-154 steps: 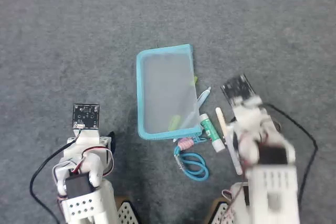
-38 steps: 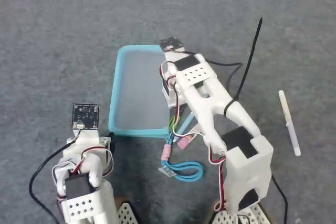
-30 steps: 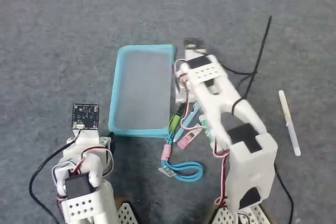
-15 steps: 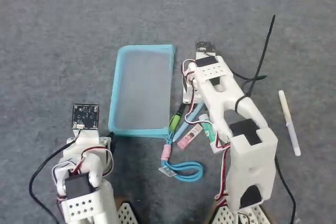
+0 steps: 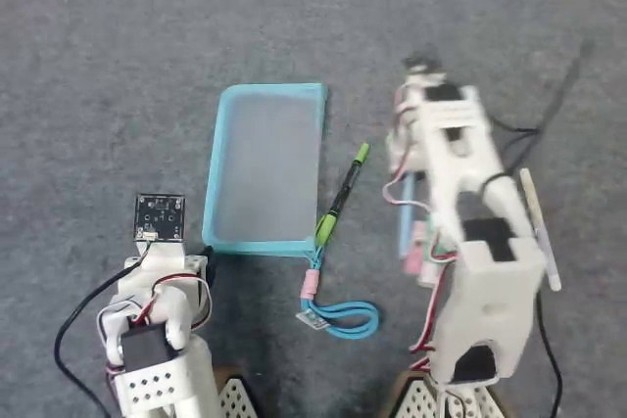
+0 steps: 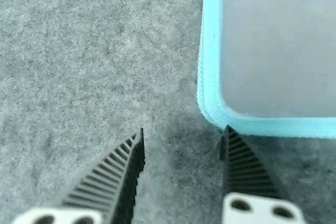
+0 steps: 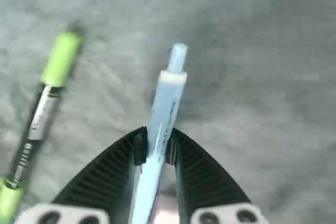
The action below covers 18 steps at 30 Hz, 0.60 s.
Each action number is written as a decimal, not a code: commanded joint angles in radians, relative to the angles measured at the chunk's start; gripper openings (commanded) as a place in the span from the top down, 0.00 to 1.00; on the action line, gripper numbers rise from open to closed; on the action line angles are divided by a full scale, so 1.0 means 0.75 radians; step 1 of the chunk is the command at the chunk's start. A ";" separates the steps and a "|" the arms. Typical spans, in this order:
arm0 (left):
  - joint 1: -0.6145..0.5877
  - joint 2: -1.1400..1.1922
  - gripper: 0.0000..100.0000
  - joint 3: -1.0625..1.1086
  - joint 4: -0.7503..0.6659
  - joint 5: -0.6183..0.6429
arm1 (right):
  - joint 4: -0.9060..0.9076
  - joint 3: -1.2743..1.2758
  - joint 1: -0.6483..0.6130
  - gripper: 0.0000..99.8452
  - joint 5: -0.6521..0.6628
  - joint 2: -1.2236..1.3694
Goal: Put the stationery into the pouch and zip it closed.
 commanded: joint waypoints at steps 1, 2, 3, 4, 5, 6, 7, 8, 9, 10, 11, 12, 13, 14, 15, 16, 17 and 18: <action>0.004 -0.029 0.78 -0.007 0.020 0.016 | 0.187 -0.192 0.126 0.99 0.205 -0.187; 0.004 -0.029 0.78 -0.007 0.020 0.016 | 0.236 -0.239 0.163 0.99 0.256 -0.206; 0.004 -0.029 0.78 -0.007 0.020 0.016 | 0.292 -0.288 0.197 0.99 0.307 -0.220; 0.004 -0.029 0.78 -0.007 0.020 0.016 | 0.345 -0.340 0.232 0.99 0.366 -0.230; 0.004 -0.029 0.78 -0.007 0.020 0.016 | 0.404 -0.391 0.269 0.99 0.444 -0.234; 0.004 -0.029 0.78 -0.007 0.020 0.016 | 0.457 -0.430 0.306 0.99 0.516 -0.234; 0.004 -0.029 0.78 -0.007 0.020 0.016 | 0.498 -0.456 0.345 0.99 0.587 -0.228; 0.004 -0.029 0.78 -0.007 0.020 0.016 | 0.525 -0.464 0.392 0.99 0.646 -0.220; 0.004 -0.029 0.78 -0.007 0.020 0.016 | 0.537 -0.464 0.441 0.99 0.691 -0.210; 0.004 -0.029 0.78 -0.007 0.020 0.016 | 0.541 -0.460 0.488 0.99 0.734 -0.191; 0.004 -0.029 0.78 -0.007 0.020 0.016 | 0.541 -0.460 0.543 0.99 0.775 -0.165; 0.004 -0.029 0.78 -0.007 0.020 0.016 | 0.533 -0.460 0.594 0.99 0.816 -0.134; 0.004 -0.029 0.78 -0.007 0.020 0.016 | 0.521 -0.462 0.637 0.99 0.861 -0.101; 0.004 -0.029 0.78 -0.007 0.020 0.016 | 0.502 -0.462 0.676 0.99 0.900 -0.069; 0.004 -0.029 0.78 -0.007 0.020 0.016 | 0.488 -0.462 0.709 0.99 0.935 -0.034; 0.004 -0.029 0.78 -0.007 0.020 0.016 | 0.470 -0.462 0.738 0.99 0.962 -0.001; 0.004 -0.029 0.78 -0.007 0.020 0.016 | 0.451 -0.462 0.764 0.99 0.976 0.028; 0.004 -0.029 0.78 -0.007 0.020 0.016 | 0.433 -0.462 0.787 0.99 0.988 0.052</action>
